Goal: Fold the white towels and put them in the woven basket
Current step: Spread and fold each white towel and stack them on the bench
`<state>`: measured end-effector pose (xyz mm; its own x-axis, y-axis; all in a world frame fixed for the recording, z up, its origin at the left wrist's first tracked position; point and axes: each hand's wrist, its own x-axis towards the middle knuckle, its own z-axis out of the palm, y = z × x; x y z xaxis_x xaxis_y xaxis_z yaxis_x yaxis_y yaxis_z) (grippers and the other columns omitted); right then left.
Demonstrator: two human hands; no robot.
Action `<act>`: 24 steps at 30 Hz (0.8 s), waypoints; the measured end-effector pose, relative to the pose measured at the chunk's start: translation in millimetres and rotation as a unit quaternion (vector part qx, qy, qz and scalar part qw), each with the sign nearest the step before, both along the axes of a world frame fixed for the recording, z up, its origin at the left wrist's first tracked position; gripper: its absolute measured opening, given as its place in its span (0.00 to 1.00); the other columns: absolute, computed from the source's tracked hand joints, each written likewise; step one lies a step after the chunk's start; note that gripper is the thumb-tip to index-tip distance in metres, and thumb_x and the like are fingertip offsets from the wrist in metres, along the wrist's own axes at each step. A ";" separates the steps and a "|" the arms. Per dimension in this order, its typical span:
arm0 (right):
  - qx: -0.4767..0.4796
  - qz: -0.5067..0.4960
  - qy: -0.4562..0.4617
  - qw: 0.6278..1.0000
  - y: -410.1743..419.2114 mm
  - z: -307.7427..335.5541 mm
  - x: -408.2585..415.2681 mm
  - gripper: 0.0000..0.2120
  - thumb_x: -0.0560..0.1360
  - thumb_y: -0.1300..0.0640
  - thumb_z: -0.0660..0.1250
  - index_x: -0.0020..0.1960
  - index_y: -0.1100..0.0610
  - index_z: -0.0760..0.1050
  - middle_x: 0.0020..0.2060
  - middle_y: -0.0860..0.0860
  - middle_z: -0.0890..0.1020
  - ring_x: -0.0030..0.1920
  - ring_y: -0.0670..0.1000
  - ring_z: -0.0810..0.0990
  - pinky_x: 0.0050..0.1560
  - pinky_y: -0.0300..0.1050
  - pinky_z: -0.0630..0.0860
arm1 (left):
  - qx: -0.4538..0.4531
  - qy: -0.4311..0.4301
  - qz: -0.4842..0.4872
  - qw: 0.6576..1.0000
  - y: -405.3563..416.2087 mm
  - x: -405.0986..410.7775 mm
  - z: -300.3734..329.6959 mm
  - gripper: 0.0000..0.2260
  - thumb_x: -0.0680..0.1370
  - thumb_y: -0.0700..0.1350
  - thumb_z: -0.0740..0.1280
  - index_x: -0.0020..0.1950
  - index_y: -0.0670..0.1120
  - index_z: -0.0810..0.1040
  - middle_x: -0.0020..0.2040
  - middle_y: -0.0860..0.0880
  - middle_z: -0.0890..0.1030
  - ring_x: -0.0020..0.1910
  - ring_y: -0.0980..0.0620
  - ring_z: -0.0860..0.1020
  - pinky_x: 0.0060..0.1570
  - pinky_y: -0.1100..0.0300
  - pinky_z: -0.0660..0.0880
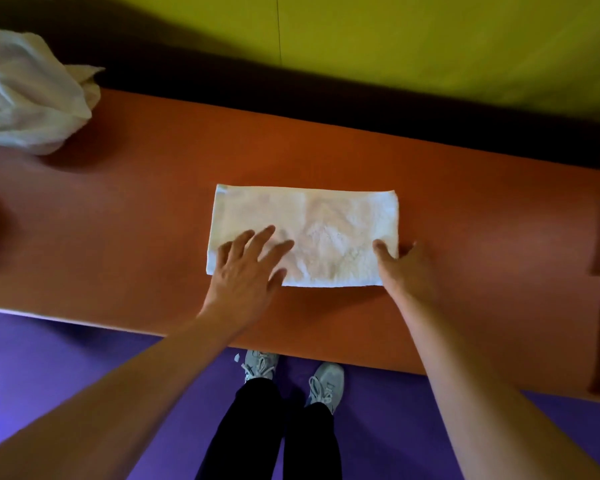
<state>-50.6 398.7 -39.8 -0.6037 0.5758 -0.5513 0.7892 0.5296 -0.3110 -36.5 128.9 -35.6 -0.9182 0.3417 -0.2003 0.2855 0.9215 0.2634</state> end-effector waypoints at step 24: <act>-0.114 0.174 0.268 0.941 -184.4 57.5 6.7 0.09 0.75 0.53 0.70 0.54 0.54 0.76 0.46 0.47 0.77 0.41 0.48 0.77 0.41 0.46 0.76 | 0.306 -0.200 0.400 0.840 -66.6 11.1 7.1 0.16 0.83 0.45 0.63 0.70 0.53 0.71 0.61 0.51 0.80 0.59 0.51 0.80 0.60 0.52 0.76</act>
<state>-43.9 214.2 17.7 -0.9602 0.1958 -0.1990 0.2777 0.5973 -0.7524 -25.5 62.3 -28.5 -0.8044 -0.2012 -0.5589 -0.5849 0.4329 0.6860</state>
